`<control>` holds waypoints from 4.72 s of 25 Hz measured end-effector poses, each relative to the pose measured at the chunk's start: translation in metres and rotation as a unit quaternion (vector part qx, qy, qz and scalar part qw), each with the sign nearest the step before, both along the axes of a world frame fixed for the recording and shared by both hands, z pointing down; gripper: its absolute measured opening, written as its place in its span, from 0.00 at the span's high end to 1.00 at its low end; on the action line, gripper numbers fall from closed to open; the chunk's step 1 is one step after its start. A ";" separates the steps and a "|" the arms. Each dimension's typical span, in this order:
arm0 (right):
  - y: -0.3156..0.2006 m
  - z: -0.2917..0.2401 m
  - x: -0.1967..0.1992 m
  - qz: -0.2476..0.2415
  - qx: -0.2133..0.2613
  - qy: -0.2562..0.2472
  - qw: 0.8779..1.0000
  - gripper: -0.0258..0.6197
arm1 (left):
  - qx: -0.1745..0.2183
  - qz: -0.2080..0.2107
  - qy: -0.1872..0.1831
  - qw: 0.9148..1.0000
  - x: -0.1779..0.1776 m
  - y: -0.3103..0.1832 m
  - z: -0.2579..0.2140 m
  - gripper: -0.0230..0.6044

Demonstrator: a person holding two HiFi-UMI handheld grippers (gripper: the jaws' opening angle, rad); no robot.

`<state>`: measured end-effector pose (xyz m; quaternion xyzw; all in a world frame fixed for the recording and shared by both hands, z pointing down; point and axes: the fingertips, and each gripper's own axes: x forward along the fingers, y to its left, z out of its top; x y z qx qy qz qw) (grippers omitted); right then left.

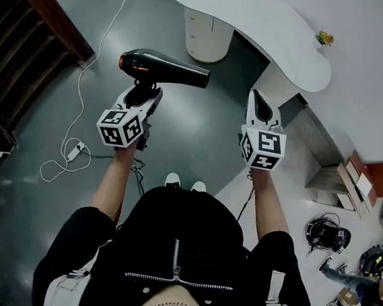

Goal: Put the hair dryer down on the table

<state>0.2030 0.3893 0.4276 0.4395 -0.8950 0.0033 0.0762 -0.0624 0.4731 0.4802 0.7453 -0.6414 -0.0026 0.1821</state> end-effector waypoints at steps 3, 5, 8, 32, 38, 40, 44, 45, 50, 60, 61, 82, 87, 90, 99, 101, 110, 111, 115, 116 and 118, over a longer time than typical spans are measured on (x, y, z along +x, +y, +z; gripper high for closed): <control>0.006 -0.001 -0.008 -0.002 0.002 -0.011 1.000 0.97 | 0.000 -0.001 0.000 1.000 -0.011 0.004 0.000 0.52; 0.010 0.000 -0.014 -0.006 0.001 -0.015 1.000 0.97 | 0.000 -0.002 0.001 1.000 -0.016 0.006 0.001 0.52; 0.014 0.001 -0.023 -0.012 0.003 -0.013 1.000 0.95 | 0.000 -0.001 0.004 1.000 -0.025 0.007 0.003 0.52; -0.027 0.029 -0.088 -0.030 -0.025 -0.028 0.999 0.95 | -0.022 0.022 0.008 0.999 -0.080 -0.058 0.027 0.52; -0.089 0.030 -0.085 -0.032 -0.030 -0.029 0.999 0.95 | -0.026 0.023 0.008 0.999 -0.073 -0.119 0.027 0.52; -0.110 0.031 -0.081 -0.035 -0.033 -0.029 0.998 0.95 | -0.027 0.020 0.010 0.999 -0.068 -0.139 0.026 0.52; -0.155 0.029 -0.072 -0.045 -0.036 -0.027 0.998 0.95 | -0.027 0.013 0.011 1.000 -0.055 -0.180 0.022 0.52; -0.167 0.028 -0.070 -0.047 -0.036 -0.028 0.998 0.95 | -0.026 0.010 0.010 1.000 -0.052 -0.191 0.021 0.52; -0.216 0.029 -0.061 -0.067 -0.038 -0.030 0.997 0.95 | -0.025 -0.007 0.008 1.000 -0.039 -0.237 0.018 0.52; -0.273 0.028 -0.057 -0.084 -0.042 -0.034 0.995 0.95 | -0.023 -0.025 0.007 0.999 -0.028 -0.285 0.012 0.52; -0.276 0.028 -0.057 -0.084 -0.042 -0.034 0.995 0.95 | -0.023 -0.025 0.008 0.999 -0.029 -0.289 0.012 0.52; -0.464 0.035 -0.125 -0.014 -0.049 -0.027 0.998 0.95 | -0.034 0.045 0.013 0.998 -0.101 -0.512 0.027 0.52; -0.515 0.029 -0.156 0.007 -0.048 -0.024 0.999 0.95 | -0.039 0.075 0.009 0.996 -0.129 -0.574 0.026 0.52; -0.536 0.030 -0.171 0.017 -0.050 -0.025 0.998 0.95 | -0.042 0.091 0.007 0.995 -0.142 -0.601 0.027 0.52; -0.590 0.042 -0.191 0.033 -0.066 -0.022 0.997 0.95 | -0.052 0.105 0.015 0.993 -0.160 -0.659 0.037 0.52; -0.602 0.045 -0.195 0.033 -0.068 -0.023 0.997 0.95 | -0.054 0.105 0.016 0.993 -0.164 -0.671 0.041 0.52; -0.685 0.059 -0.203 0.021 -0.079 -0.027 0.996 0.95 | -0.065 0.099 0.016 0.993 -0.164 -0.745 0.052 0.52; -0.696 0.058 -0.204 0.018 -0.079 -0.028 0.996 0.95 | -0.066 0.098 0.016 0.993 -0.165 -0.753 0.052 0.52; -0.733 0.054 -0.209 0.004 -0.074 -0.029 0.997 0.95 | -0.067 0.092 0.014 0.993 -0.163 -0.786 0.051 0.52; -0.741 0.053 -0.208 0.002 -0.073 -0.029 0.997 0.95 | -0.068 0.091 0.013 0.993 -0.161 -0.793 0.052 0.52; -0.757 0.053 -0.206 -0.001 -0.074 -0.029 0.997 0.95 | -0.071 0.091 0.008 0.993 -0.158 -0.805 0.054 0.52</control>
